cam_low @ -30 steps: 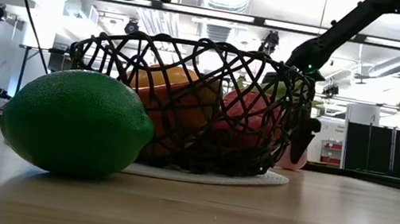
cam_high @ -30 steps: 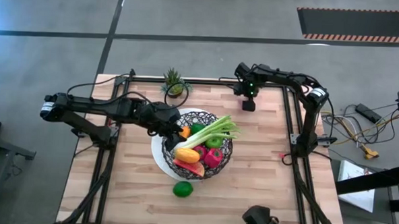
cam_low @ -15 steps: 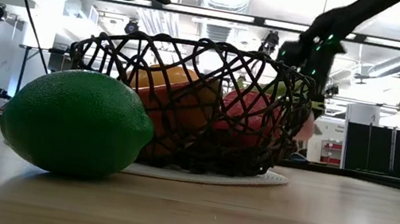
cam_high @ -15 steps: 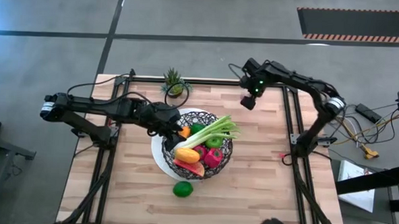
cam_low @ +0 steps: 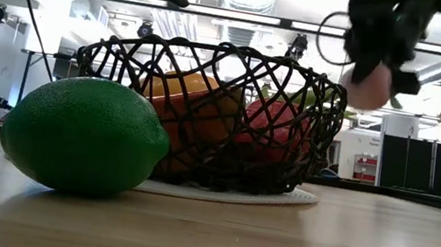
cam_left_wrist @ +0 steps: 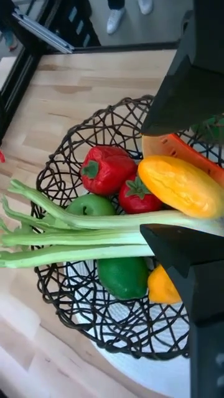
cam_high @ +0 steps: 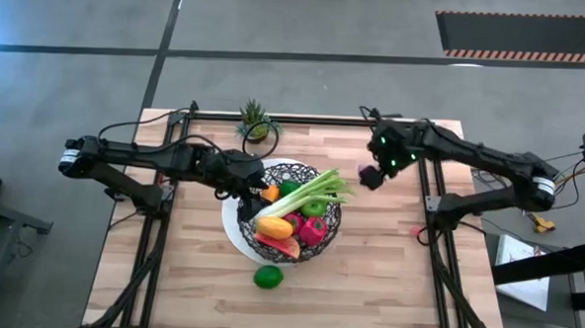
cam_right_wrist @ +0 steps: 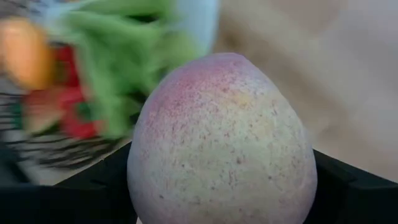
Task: Build produce basket
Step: Put the pink peach into the wire basket
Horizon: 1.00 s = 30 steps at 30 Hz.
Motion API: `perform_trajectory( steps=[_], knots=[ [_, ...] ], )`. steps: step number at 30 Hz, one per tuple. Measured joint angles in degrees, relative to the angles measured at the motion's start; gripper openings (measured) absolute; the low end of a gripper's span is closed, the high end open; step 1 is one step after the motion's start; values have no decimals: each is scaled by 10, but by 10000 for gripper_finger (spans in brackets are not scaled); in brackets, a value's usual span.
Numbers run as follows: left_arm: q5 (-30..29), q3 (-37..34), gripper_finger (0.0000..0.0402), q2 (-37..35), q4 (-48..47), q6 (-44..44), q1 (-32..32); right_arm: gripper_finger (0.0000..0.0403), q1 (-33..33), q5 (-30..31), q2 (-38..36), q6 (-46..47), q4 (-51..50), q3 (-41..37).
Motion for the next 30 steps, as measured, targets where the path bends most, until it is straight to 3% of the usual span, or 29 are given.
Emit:
perform_trajectory(
  steps=[3, 7, 14, 21, 30],
  knots=[
    [-7, 0, 226, -6, -13, 12, 0, 289, 71, -14, -31, 118, 27, -7],
    [-36, -1, 226, -20, -44, 21, 0, 289, 170, -26, -39, 246, 134, -14],
    [-57, -15, 226, -73, -69, 30, 0, 289, 273, -23, 60, 347, 299, 39],
    [-59, -56, 226, -144, -69, 22, 0, 289, 273, -37, 250, 285, 274, 226],
    [-59, -77, 226, -213, -68, 22, 0, 289, 249, -21, 511, 126, 65, 570]
  ],
)
